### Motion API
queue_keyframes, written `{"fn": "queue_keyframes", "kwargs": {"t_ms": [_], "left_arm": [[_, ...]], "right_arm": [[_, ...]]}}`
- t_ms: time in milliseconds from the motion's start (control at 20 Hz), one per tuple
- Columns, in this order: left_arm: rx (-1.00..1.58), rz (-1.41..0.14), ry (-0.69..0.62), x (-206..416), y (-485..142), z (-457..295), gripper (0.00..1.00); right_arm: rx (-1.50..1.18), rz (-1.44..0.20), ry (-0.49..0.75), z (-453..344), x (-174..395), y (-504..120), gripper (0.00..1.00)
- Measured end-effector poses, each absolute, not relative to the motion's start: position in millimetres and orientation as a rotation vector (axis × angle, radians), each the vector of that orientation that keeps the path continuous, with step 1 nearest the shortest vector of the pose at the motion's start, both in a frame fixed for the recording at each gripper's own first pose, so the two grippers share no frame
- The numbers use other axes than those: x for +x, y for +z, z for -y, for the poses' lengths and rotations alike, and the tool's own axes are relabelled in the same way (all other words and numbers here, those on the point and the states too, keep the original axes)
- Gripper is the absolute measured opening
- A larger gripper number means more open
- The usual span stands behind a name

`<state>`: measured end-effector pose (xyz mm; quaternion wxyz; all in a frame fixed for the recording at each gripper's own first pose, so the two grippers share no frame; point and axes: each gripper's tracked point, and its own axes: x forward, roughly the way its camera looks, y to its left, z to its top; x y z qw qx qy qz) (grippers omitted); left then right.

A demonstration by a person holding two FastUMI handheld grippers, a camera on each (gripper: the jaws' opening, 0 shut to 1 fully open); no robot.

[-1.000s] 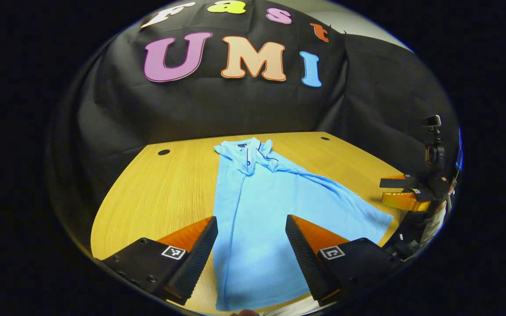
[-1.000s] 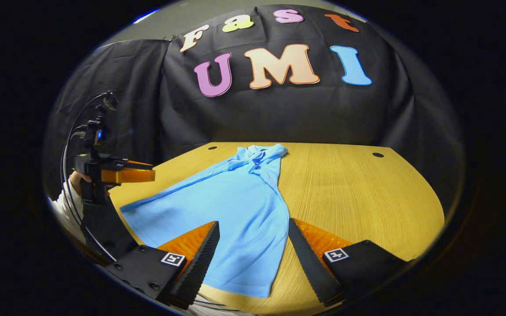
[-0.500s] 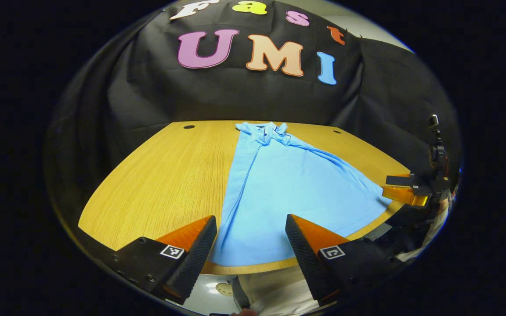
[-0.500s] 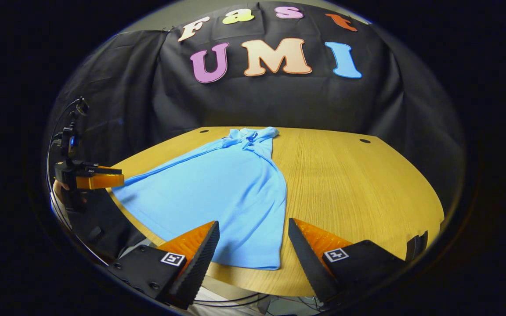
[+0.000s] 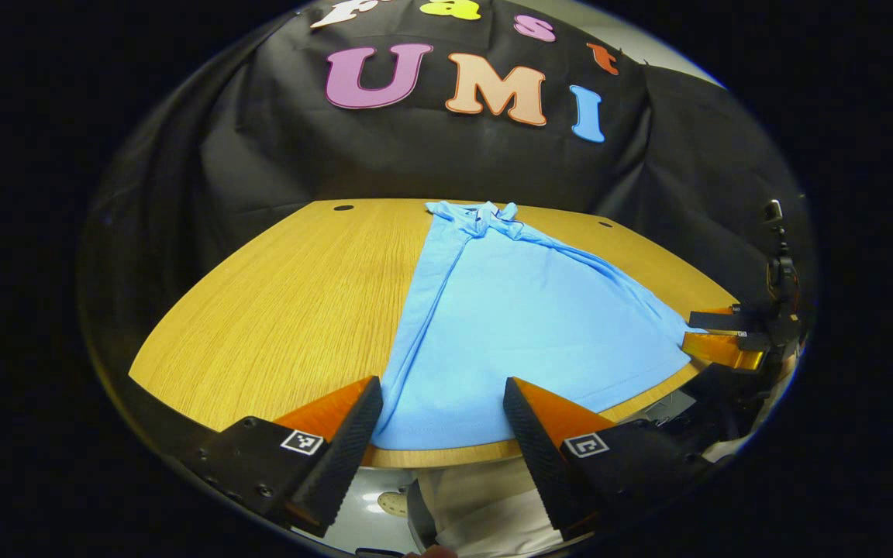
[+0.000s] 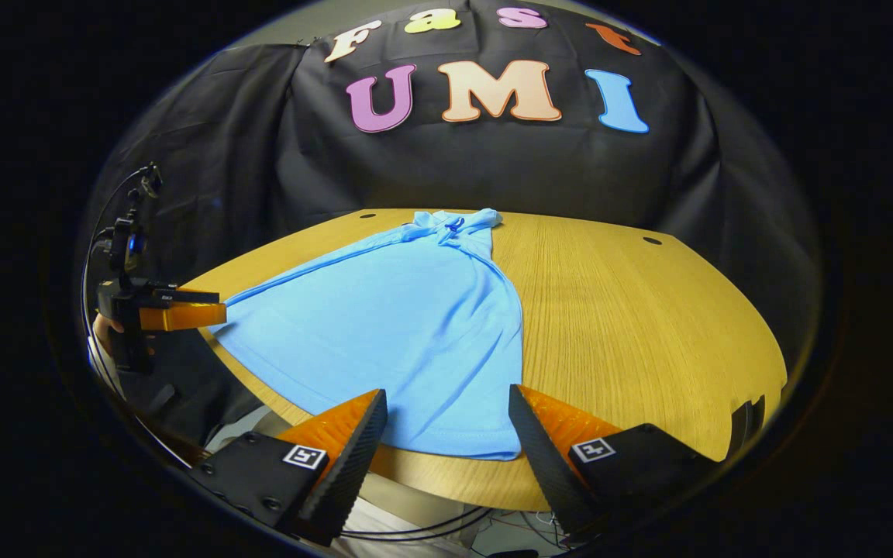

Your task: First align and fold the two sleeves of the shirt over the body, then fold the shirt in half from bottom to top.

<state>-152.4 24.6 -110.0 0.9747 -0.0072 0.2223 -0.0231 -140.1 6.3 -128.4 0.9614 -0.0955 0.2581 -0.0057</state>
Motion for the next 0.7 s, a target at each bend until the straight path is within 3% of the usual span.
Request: {"fn": "queue_keyframes", "kwargs": {"t_ms": [500, 650, 700], "left_arm": [[0.033, -0.403, 0.006, -150, -118, -23, 0.94], [0.026, -0.395, -0.021, -149, -119, -15, 0.85], [0.029, -0.390, -0.034, -149, -119, -10, 0.75]], "right_arm": [[-0.194, -0.510, -0.007, -10, -138, -135, 0.99], [-0.195, -0.501, 0.020, -19, -139, -135, 0.88], [-0.198, -0.497, 0.036, -24, -139, -136, 0.79]]}}
